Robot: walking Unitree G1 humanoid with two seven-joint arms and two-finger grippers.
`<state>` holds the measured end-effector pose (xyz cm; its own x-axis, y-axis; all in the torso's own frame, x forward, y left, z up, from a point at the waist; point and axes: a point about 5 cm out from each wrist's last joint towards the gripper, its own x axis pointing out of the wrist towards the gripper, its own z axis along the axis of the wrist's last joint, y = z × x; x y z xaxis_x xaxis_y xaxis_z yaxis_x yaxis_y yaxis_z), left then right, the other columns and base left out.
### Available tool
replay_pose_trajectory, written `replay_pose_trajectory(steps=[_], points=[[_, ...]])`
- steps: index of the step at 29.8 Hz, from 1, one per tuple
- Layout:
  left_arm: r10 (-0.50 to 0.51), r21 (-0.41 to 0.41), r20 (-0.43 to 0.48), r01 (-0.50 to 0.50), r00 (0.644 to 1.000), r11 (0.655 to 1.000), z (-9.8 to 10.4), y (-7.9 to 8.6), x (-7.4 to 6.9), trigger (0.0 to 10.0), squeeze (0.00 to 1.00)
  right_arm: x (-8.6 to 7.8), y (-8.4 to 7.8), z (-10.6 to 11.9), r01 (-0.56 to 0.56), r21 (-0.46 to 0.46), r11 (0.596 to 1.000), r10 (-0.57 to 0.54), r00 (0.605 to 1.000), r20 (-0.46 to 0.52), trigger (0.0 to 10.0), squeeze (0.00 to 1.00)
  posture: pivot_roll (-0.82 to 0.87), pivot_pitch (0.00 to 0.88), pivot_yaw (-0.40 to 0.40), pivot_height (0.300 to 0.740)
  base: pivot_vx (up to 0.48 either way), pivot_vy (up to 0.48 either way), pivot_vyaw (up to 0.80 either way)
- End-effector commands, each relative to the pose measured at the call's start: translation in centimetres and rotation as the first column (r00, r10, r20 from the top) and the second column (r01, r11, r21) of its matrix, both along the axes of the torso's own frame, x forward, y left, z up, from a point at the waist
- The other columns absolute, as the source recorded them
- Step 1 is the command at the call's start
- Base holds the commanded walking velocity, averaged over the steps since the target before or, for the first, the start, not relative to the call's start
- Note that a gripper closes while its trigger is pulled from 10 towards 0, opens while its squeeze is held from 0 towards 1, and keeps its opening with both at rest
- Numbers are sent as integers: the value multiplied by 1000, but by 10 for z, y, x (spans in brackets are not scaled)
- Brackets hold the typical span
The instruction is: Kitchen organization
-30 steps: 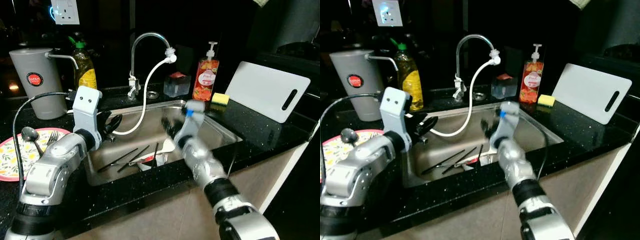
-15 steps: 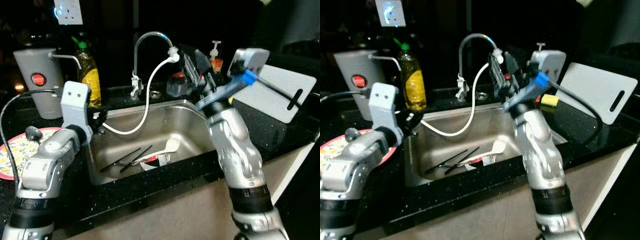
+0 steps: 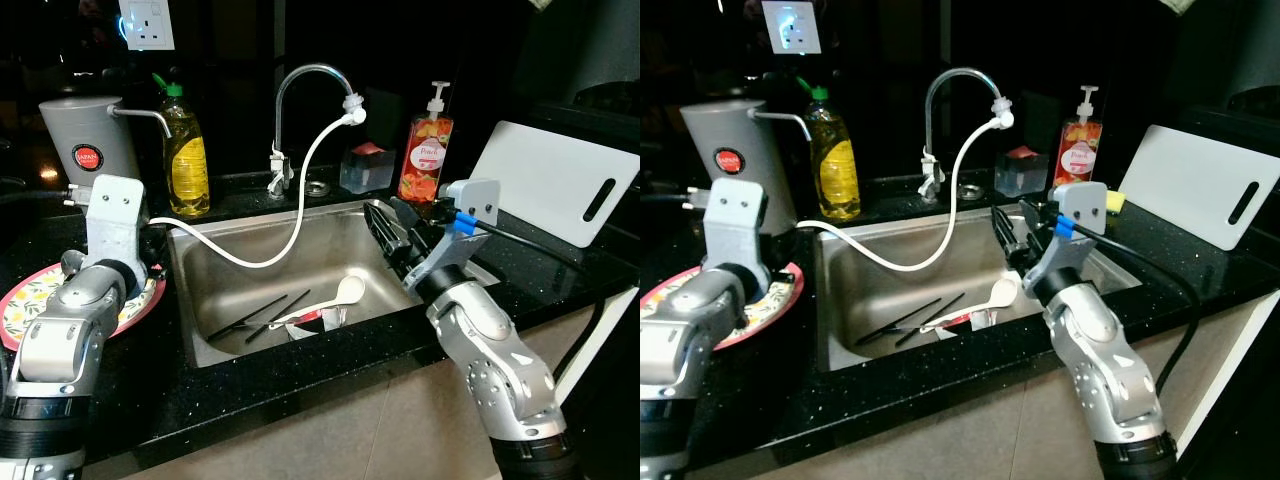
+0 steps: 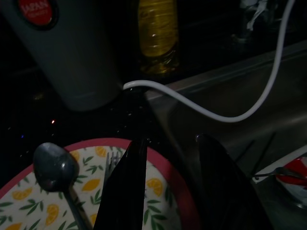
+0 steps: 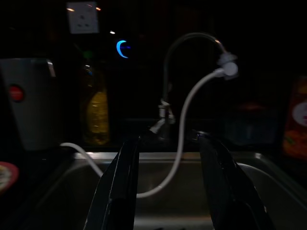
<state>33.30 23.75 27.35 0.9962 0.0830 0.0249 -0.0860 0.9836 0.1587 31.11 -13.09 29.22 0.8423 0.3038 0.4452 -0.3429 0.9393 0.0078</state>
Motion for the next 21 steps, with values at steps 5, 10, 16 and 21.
replay_pose_trajectory(steps=[5,10,16,21], points=[[101,-11,-21,-101,995,995,1,26,-2,10000,0,3,-13,3,65,5,998,-65,998,-20,10000,0,-39,52,-24,740,0,0,0],[142,-43,-40,-144,989,989,0,35,-2,10000,0,6,-14,4,91,19,996,-91,996,-27,10000,0,-38,41,-25,740,0,0,0],[196,-53,-172,-208,965,977,-15,47,-2,10000,0,8,-2,4,55,34,998,-54,998,-29,10000,0,-22,29,-35,740,0,0,0],[208,-70,-210,-227,955,971,-17,52,-4,10000,0,9,-1,4,48,35,998,-47,998,-32,10000,0,-11,41,-31,740,0,0,0]])
